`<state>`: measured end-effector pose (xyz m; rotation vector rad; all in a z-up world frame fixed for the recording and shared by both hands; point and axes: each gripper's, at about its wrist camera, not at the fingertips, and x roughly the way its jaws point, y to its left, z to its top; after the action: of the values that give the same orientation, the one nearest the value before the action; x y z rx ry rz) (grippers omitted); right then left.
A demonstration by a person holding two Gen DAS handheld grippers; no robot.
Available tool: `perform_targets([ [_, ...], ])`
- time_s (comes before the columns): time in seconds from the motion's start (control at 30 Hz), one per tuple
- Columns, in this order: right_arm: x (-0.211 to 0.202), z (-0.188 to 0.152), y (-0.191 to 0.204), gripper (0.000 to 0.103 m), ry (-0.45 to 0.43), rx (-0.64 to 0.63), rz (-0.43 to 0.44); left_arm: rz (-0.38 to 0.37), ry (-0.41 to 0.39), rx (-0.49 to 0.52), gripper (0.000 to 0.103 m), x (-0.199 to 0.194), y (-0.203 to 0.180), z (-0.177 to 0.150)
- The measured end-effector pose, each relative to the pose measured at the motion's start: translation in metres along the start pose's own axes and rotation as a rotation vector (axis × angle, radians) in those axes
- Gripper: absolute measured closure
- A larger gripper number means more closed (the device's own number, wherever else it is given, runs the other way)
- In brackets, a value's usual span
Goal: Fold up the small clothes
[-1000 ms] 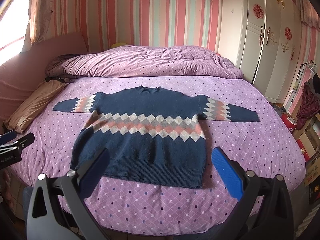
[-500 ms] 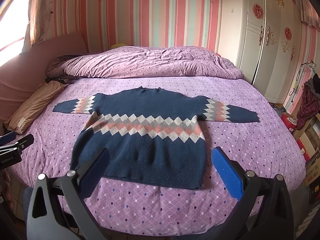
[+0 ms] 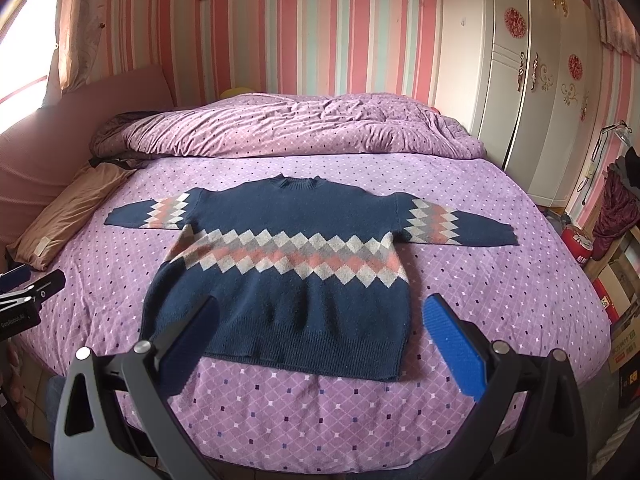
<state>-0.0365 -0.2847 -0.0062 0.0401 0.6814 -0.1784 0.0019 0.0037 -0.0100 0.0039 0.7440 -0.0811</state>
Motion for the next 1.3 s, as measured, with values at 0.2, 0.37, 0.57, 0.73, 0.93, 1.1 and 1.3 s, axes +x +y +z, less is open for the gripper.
perform_targets([
  [0.2, 0.0007, 0.0008, -0.0012, 0.001, -0.003, 0.0, -0.005, 0.001, -0.001, -0.003, 0.003, -0.0004, -0.0011, -0.0007],
  [0.37, 0.0005, 0.0003, -0.0007, 0.001, -0.006, 0.004, -0.007, -0.001, 0.0, -0.005, 0.003, -0.0005, -0.0014, -0.0006],
  [0.57, -0.0004, -0.0035, 0.0003, 0.001, -0.005, 0.005, -0.004, -0.005, 0.001, -0.008, 0.003, -0.001, -0.0003, -0.0007],
  [0.73, -0.0007, -0.0042, 0.0, 0.001, -0.004, 0.008, -0.004, -0.006, 0.0, -0.007, 0.003, -0.001, 0.0007, -0.001],
  [0.93, -0.0003, -0.0054, 0.0002, 0.001, 0.0, 0.002, -0.005, -0.008, 0.001, -0.011, 0.003, -0.001, 0.0012, -0.0009],
  [1.1, 0.0007, -0.005, -0.0006, 0.001, 0.001, 0.002, -0.005, -0.012, -0.004, -0.01, 0.003, -0.0012, 0.0001, -0.0003],
  [1.3, 0.0029, -0.0039, -0.0056, 0.001, -0.001, 0.005, -0.008, -0.01, -0.01, -0.006, 0.003, 0.0012, 0.0001, 0.0029],
])
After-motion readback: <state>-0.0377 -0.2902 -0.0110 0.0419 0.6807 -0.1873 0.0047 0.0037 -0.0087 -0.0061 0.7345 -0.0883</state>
